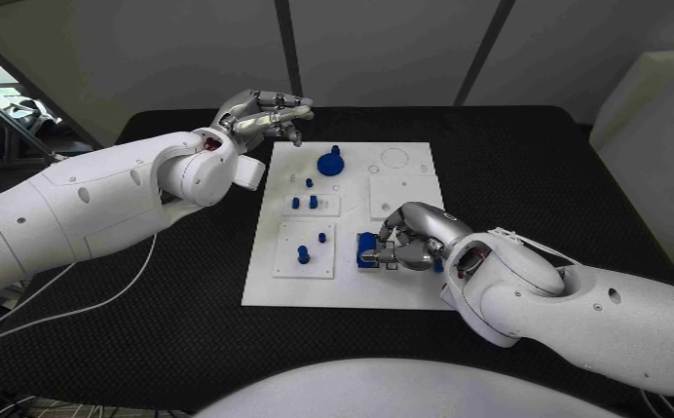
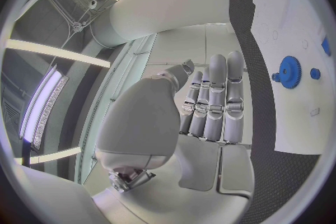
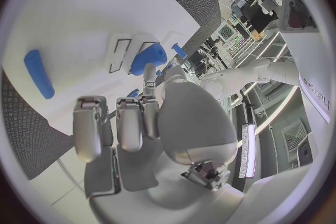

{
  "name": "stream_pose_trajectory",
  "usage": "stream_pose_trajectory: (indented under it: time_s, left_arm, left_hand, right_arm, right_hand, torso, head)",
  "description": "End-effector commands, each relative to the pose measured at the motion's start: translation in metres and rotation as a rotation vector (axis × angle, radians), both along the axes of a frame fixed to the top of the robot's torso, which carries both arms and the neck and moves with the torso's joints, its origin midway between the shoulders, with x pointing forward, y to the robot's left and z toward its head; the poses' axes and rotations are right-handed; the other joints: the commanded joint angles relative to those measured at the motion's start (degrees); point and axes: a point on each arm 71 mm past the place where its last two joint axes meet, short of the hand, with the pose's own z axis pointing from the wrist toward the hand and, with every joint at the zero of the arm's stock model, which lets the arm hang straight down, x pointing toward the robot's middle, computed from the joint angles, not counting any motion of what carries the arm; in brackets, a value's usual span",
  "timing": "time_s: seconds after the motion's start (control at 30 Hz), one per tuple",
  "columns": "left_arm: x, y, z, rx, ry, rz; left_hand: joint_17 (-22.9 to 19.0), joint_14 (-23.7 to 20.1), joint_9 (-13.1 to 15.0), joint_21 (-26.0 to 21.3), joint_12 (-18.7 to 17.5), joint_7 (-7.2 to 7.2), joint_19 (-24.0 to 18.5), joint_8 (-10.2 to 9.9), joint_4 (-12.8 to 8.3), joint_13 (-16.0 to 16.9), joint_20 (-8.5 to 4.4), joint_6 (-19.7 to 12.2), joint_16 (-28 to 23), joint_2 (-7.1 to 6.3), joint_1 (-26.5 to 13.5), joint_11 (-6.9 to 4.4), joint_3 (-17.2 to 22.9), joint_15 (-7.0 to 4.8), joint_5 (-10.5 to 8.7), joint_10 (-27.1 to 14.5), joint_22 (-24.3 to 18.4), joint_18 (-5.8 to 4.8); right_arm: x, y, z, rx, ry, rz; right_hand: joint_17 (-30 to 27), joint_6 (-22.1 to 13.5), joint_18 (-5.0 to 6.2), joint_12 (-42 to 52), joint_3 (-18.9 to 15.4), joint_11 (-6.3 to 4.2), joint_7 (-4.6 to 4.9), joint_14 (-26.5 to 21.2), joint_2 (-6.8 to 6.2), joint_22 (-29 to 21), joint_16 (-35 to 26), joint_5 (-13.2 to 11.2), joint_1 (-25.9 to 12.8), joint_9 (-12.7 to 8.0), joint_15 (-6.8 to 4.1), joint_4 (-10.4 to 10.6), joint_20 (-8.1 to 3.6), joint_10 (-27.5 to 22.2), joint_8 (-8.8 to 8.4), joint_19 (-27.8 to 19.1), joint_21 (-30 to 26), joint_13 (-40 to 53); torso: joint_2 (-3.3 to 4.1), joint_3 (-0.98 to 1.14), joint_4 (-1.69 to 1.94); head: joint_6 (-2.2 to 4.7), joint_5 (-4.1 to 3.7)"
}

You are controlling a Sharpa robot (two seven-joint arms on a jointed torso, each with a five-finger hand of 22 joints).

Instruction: Assemble the parts on the task board

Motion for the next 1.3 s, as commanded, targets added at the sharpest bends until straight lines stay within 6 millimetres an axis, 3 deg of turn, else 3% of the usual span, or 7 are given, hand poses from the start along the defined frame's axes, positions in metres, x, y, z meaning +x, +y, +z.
stream_pose_trajectory:
  time_s: [0.03,0.33,0.37,0.43,0.53,0.97,1.3]
  left_arm:
    - [-0.0002,-0.0012,0.001,-0.004,-0.002,-0.012]
    - [-0.0007,-0.0007,0.0011,-0.004,-0.001,-0.013]
    - [-0.0007,-0.0006,0.0011,-0.004,0.0,-0.013]
    - [-0.0008,-0.0003,0.0011,-0.003,0.0,-0.013]
    - [-0.0009,-0.0002,0.0011,-0.003,0.0,-0.013]
    - [-0.0011,0.0005,0.0009,-0.003,0.003,-0.015]
    - [-0.001,0.0011,0.0008,-0.002,0.004,-0.014]
  left_hand:
    - [-0.1,-0.3,-0.1,-0.2,0.3,0.01,-0.1,0.2,-0.1,-0.1,-0.05,-0.5,-0.3,0.49,0.2,-0.15,-0.2,-0.06,-0.07,-0.4,-0.1,-0.28]
    - [-0.1,-0.3,-0.1,-0.2,0.3,0.01,-0.1,0.2,-0.1,-0.1,-0.05,-0.5,-0.3,0.49,0.2,-0.15,-0.2,-0.06,-0.07,-0.4,-0.1,-0.28]
    - [-0.1,-0.3,-0.1,-0.2,0.3,0.01,-0.1,0.2,-0.1,-0.1,-0.05,-0.5,-0.3,0.49,0.2,-0.15,-0.2,-0.06,-0.07,-0.4,-0.1,-0.28]
    - [-0.1,-0.3,-0.1,-0.2,0.3,0.01,-0.1,0.2,-0.1,-0.1,-0.05,-0.5,-0.3,0.49,0.2,-0.15,-0.2,-0.06,-0.07,-0.4,-0.1,-0.28]
    - [-0.1,-0.3,-0.1,-0.2,0.3,0.01,-0.1,0.2,-0.1,-0.1,-0.05,-0.5,-0.3,0.49,0.2,-0.15,-0.2,-0.06,-0.07,-0.4,-0.1,-0.28]
    - [-0.2,-0.4,0.0,-0.2,0.4,0.02,-0.2,0.2,-0.1,-0.1,-0.03,-0.6,-0.2,0.52,0.1,-0.13,-0.3,-0.02,-0.08,-0.5,-0.1,-0.28]
    - [-0.2,-0.4,0.0,-0.2,0.4,0.02,-0.2,0.2,-0.1,-0.1,-0.03,-0.6,-0.2,0.52,0.1,-0.13,-0.3,-0.02,-0.08,-0.5,-0.1,-0.28]
  right_arm:
    - [0.0013,0.0012,-0.0014,-0.008,0.007,0.014]
    - [0.0075,-0.0013,-0.0069,-0.061,0.004,0.0]
    - [0.0078,-0.0011,-0.0073,-0.069,0.003,0.001]
    - [0.0083,-0.0006,-0.0077,-0.09,-0.007,0.009]
    - [0.0086,-0.0004,-0.008,-0.116,-0.019,0.021]
    - [0.0063,-0.0002,-0.009,-0.146,-0.008,0.06]
    - [0.0054,-0.0015,-0.0064,-0.106,-0.017,0.049]
  right_hand:
    - [9.2,-0.4,-0.41,0.3,0.0,-0.17,-0.12,4.9,0.18,13.8,0.1,-0.2,0.5,0.1,-0.31,-0.4,-0.35,2.1,0.39,4.7,0.3,8.7]
    - [9.1,-0.5,-0.4,0.4,0.6,-0.38,-0.37,4.9,1.31,13.7,0.1,-0.4,2.9,0.4,-0.48,-1.6,-0.48,2.2,0.53,4.6,0.2,8.9]
    - [9.1,-0.5,-0.39,0.4,0.8,-0.43,-0.41,4.9,1.55,13.7,0.0,-1.4,3.6,0.4,-0.54,-2.1,-0.53,2.2,0.56,4.6,0.2,9.0]
    - [9.2,-0.4,-0.38,0.6,2.0,-0.63,-0.62,4.9,2.53,13.7,0.1,-6.0,6.2,0.5,-0.72,-3.7,-0.7,2.4,0.6,4.6,0.2,9.2]
    - [9.4,-0.1,-0.4,1.2,2.9,-0.81,-0.83,4.9,2.63,13.7,0.2,-8.1,8.7,0.5,-0.85,-5.5,-0.84,2.7,0.52,4.6,0.2,9.6]
    - [9.5,0.2,-0.41,1.3,2.6,-0.69,-0.64,5.0,1.72,13.8,0.2,-8.3,8.7,0.4,-0.8,-6.1,-0.88,2.7,0.31,4.7,0.2,9.7]
    - [9.5,0.4,-0.42,0.9,1.8,-0.51,-0.45,5.0,1.17,13.8,0.2,-8.2,6.3,0.3,-0.65,-5.0,-0.76,2.6,-0.02,4.7,0.2,9.5]
  torso:
    - [0.06,-0.06,0.08]
    - [0.08,-0.07,0.05]
    - [0.06,-0.05,0.03]
    - [0.07,-0.02,0.02]
    - [0.07,-0.02,0.01]
    - [-0.05,0.0,-0.02]
    - [-0.01,-0.03,-0.05]
  head:
    - [0.0,0.07]
    - [-0.15,0.18]
    - [-0.2,0.21]
    - [-0.31,0.21]
    - [-0.42,0.22]
    - [-0.52,0.19]
    - [-0.43,0.25]
